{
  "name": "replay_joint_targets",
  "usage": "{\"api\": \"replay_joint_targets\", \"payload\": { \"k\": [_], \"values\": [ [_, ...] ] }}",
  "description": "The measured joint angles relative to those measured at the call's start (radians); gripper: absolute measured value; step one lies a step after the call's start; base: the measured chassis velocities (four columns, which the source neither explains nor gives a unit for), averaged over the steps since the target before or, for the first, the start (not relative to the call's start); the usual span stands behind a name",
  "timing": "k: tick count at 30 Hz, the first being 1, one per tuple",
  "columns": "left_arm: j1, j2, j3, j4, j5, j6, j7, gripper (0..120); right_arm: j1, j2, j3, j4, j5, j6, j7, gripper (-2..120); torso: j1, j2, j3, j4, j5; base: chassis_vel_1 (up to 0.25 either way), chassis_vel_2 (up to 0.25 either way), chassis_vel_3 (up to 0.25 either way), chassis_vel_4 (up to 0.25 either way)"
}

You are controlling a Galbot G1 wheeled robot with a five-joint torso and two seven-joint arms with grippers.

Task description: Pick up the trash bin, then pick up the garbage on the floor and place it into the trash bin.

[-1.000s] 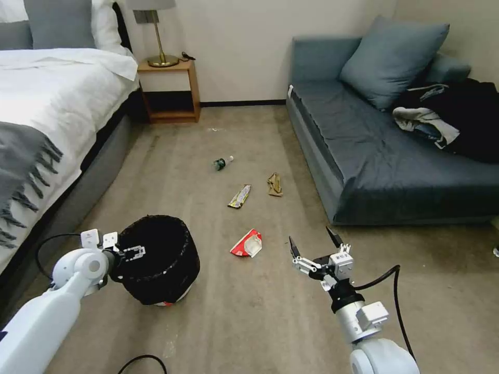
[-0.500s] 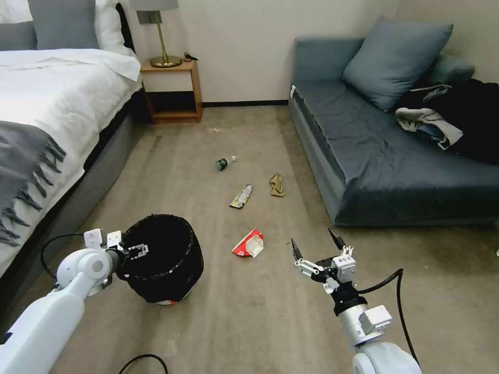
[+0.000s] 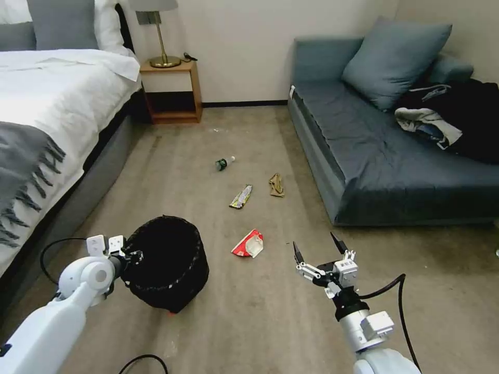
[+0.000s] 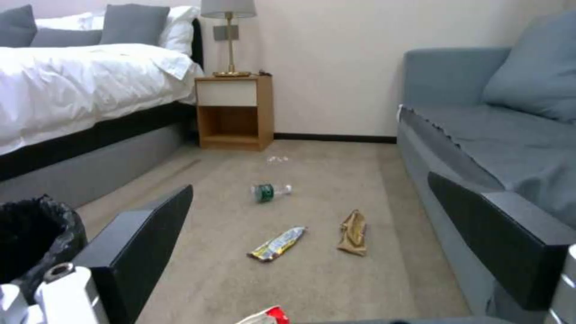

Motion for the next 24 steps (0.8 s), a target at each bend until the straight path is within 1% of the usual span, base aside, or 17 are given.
{"api": "replay_joint_targets", "payload": {
  "k": [1,3,5,7,8,11,13,15,18,19,21,22,24],
  "values": [
    [0.005,0.000,-0.002,-0.004,0.000,0.000,0.000,25,-0.004,0.000,0.000,0.004,0.000,0.001,0.001,100,0.000,0.000,0.000,0.0000,-0.0001,0.000,0.000,0.000,0.000],
    [0.008,0.000,-0.003,-0.006,0.000,0.000,0.000,24,-0.006,0.000,0.000,0.006,0.000,0.002,0.001,100,0.000,0.000,0.000,0.0000,-0.0001,0.000,0.000,0.000,0.000],
    [0.016,0.000,-0.006,-0.015,0.000,-0.007,0.000,16,-0.013,-0.001,0.000,0.010,0.000,0.007,0.002,100,0.000,0.000,0.000,0.0000,-0.0004,0.000,0.000,0.000,0.000],
    [0.023,0.001,-0.008,-0.026,0.000,-0.019,-0.003,11,-0.021,-0.001,0.000,0.011,0.001,0.012,0.002,100,0.000,0.000,0.000,-0.0001,-0.0007,0.000,0.000,0.000,0.000],
    [0.023,0.001,-0.008,-0.026,0.000,-0.019,-0.003,11,-0.021,-0.001,0.000,0.011,0.001,0.012,0.002,100,0.000,0.000,0.000,-0.0001,-0.0007,0.000,0.000,0.000,0.000],
    [0.032,0.004,-0.010,-0.046,0.009,-0.035,-0.011,5,-0.031,-0.002,0.000,0.020,0.002,0.017,0.002,100,0.000,0.000,0.000,-0.0002,-0.0012,0.000,0.000,0.000,0.000],
    [0.034,0.005,-0.010,-0.051,0.014,-0.037,-0.011,4,-0.032,-0.003,-0.001,0.021,0.002,0.017,0.002,100,0.000,0.000,0.000,-0.0003,-0.0013,0.000,0.000,0.000,0.000],
    [0.045,0.010,-0.008,-0.077,0.046,-0.052,-0.011,3,-0.033,-0.003,-0.001,0.027,0.002,0.018,0.002,100,0.000,0.000,0.000,-0.0004,-0.0022,0.000,0.000,0.000,0.000],
    [0.052,0.017,-0.010,-0.104,0.068,-0.064,-0.015,3,-0.035,-0.003,-0.001,0.029,0.003,0.023,0.002,100,0.000,0.000,0.001,-0.0007,-0.0027,0.000,0.000,0.000,0.000],
    [0.057,0.023,-0.015,-0.120,0.087,-0.075,-0.020,1,-0.036,-0.002,-0.003,0.029,0.003,0.025,0.002,100,0.000,0.000,0.001,-0.0009,-0.0023,0.000,0.000,0.000,0.000],
    [0.065,0.032,-0.023,-0.153,0.099,-0.084,-0.028,1,-0.038,0.000,-0.006,0.030,0.004,0.030,0.002,100,0.000,0.000,0.000,-0.0003,-0.0013,0.000,0.000,0.000,0.000],
    [0.065,0.032,-0.023,-0.153,0.099,-0.084,-0.028,1,-0.038,0.000,-0.006,0.030,0.004,0.030,0.002,100,0.000,0.000,0.000,-0.0003,-0.0013,0.000,0.000,0.000,0.000],
    [0.073,0.040,-0.033,-0.179,0.113,-0.090,-0.035,1,-0.041,0.000,-0.007,0.033,0.007,0.032,0.002,100,0.000,0.000,0.000,-0.0003,-0.0015,0.000,0.000,0.000,0.000]
  ]
}}
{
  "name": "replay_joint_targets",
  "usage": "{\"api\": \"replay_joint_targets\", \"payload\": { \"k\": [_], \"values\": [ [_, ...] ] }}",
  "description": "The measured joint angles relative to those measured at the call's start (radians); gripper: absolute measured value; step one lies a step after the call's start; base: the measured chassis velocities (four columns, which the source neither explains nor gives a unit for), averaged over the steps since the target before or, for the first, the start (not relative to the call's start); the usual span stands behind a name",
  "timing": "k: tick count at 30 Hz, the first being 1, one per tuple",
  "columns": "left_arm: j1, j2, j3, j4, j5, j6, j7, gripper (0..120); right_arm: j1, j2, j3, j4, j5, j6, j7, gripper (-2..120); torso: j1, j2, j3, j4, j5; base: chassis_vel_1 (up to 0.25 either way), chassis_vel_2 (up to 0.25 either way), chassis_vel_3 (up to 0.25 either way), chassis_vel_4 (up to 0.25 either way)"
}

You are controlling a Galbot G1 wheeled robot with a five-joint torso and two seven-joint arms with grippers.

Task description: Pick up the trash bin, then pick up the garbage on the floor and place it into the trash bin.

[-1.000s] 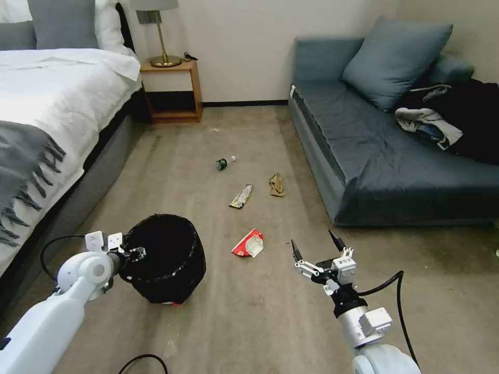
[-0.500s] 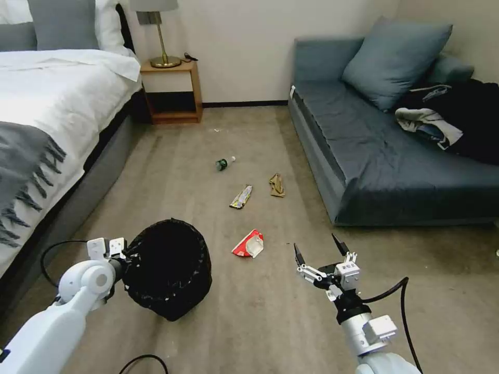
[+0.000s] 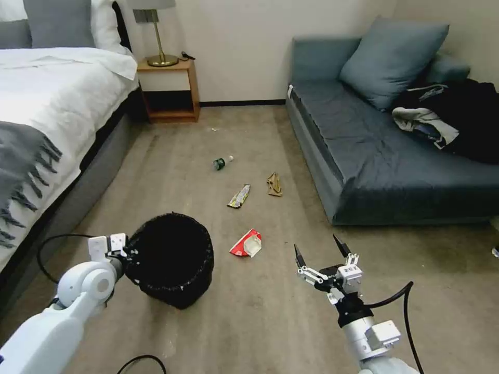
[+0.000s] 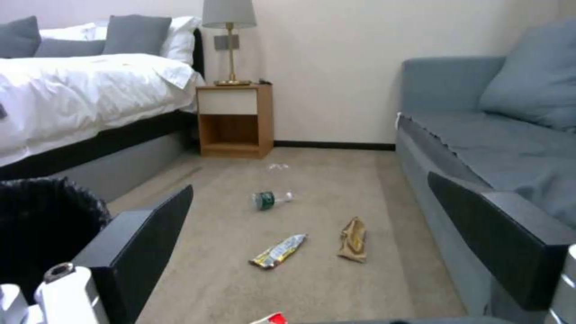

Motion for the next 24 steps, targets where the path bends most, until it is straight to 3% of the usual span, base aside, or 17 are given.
{"api": "replay_joint_targets", "payload": {
  "k": [12,19,21,24],
  "values": [
    [0.059,0.020,-0.094,-0.088,0.218,-0.041,-0.014,1,0.011,0.009,0.003,0.008,0.027,0.034,0.046,100,0.000,0.000,0.000,0.0003,0.0009,0.000,0.000,0.000,0.000],
    [0.072,0.010,-0.126,-0.093,0.252,-0.036,-0.039,1,0.034,0.014,0.003,0.003,-0.004,0.055,0.099,100,0.000,0.000,0.000,0.0002,0.0008,0.000,0.000,0.000,0.000],
    [0.072,-0.006,-0.130,-0.064,0.306,-0.023,-0.072,1,0.046,0.009,0.003,-0.008,-0.014,0.067,0.098,100,0.000,0.000,0.000,0.0003,0.0008,0.000,0.000,0.000,0.000],
    [0.070,-0.008,-0.132,-0.058,0.311,-0.023,-0.078,1,0.048,0.008,0.002,-0.010,-0.014,0.068,0.094,100,0.000,0.000,0.000,0.0003,0.0008,0.000,0.000,0.000,0.000]
  ]
}}
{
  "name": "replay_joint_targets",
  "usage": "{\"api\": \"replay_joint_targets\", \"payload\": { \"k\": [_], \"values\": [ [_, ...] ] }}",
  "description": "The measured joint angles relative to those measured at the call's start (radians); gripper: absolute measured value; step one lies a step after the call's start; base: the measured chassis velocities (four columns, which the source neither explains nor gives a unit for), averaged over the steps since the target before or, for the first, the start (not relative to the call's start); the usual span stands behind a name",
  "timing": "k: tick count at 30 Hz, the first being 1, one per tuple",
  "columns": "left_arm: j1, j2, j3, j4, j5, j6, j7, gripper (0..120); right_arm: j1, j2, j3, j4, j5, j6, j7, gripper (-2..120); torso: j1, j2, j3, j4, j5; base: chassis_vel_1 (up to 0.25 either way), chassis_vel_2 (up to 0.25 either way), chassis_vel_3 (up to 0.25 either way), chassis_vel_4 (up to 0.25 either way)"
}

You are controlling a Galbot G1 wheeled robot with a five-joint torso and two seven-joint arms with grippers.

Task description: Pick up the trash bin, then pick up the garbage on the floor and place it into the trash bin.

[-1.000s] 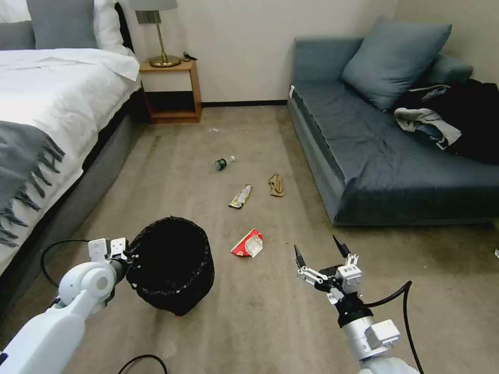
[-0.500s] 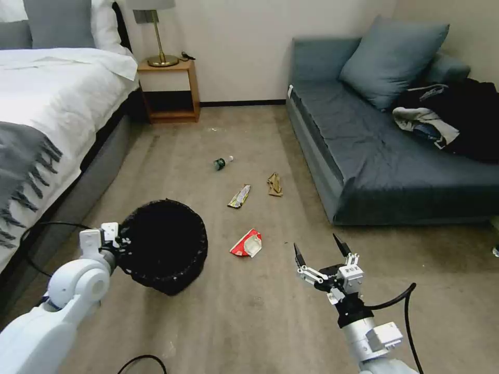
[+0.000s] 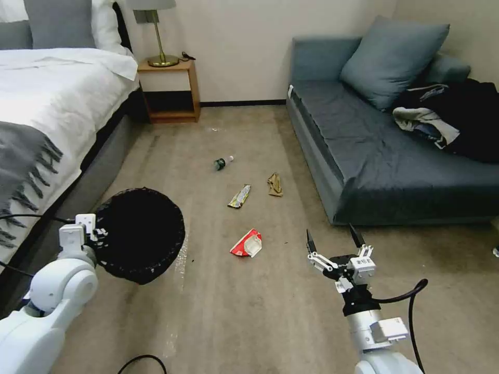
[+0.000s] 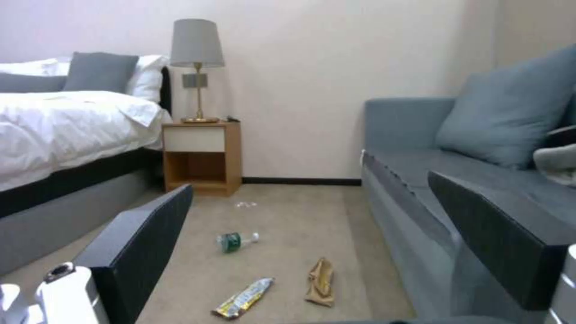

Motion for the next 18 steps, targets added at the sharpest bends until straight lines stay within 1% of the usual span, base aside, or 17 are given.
{"api": "replay_joint_targets", "payload": {
  "k": [3,11,18],
  "values": [
    [-0.007,-0.005,-0.002,0.020,0.005,0.002,-0.013,1,0.012,-0.003,-0.002,-0.014,0.001,0.001,-0.013,100,0.000,0.000,0.000,0.0000,0.0000,0.000,0.000,0.000,0.000],
    [-0.018,-0.016,0.001,0.026,-0.009,0.010,-0.019,1,0.033,-0.006,-0.008,-0.036,0.003,0.002,-0.021,100,0.000,0.000,0.000,-0.0001,0.0001,0.000,0.000,0.000,0.000],
    [-0.021,-0.018,0.006,0.027,-0.024,0.013,-0.021,1,0.048,-0.009,-0.009,-0.051,0.011,0.003,-0.024,100,0.000,0.000,0.000,-0.0001,0.0001,0.000,0.000,0.000,0.000]
  ]
}}
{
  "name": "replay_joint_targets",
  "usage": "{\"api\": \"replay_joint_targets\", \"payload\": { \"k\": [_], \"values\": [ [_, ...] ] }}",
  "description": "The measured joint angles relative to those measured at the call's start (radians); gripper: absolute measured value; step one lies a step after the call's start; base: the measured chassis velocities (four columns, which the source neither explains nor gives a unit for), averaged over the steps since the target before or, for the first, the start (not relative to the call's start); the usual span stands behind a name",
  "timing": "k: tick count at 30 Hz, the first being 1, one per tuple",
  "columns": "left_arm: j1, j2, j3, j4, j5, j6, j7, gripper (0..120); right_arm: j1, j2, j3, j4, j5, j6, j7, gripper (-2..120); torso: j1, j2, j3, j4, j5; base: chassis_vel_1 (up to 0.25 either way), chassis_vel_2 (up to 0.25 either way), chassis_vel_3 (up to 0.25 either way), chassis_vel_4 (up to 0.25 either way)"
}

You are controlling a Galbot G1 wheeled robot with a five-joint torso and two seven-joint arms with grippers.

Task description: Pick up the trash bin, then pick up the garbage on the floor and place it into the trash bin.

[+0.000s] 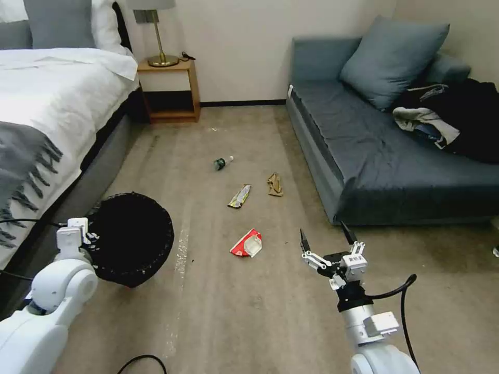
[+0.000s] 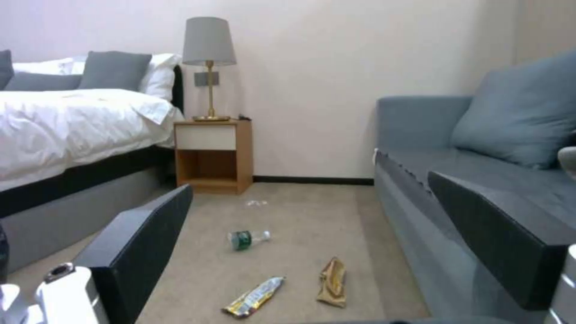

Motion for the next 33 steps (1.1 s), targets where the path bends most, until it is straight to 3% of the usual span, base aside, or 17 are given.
{"api": "replay_joint_targets", "payload": {
  "k": [33],
  "values": [
    [-0.002,-0.022,0.024,-0.006,-0.001,0.000,0.007,1,-0.003,0.007,0.002,-0.026,0.008,0.009,-0.025,100,0.000,0.000,0.000,0.0000,0.0000,-0.021,0.019,0.018,-0.020]
  ]
}}
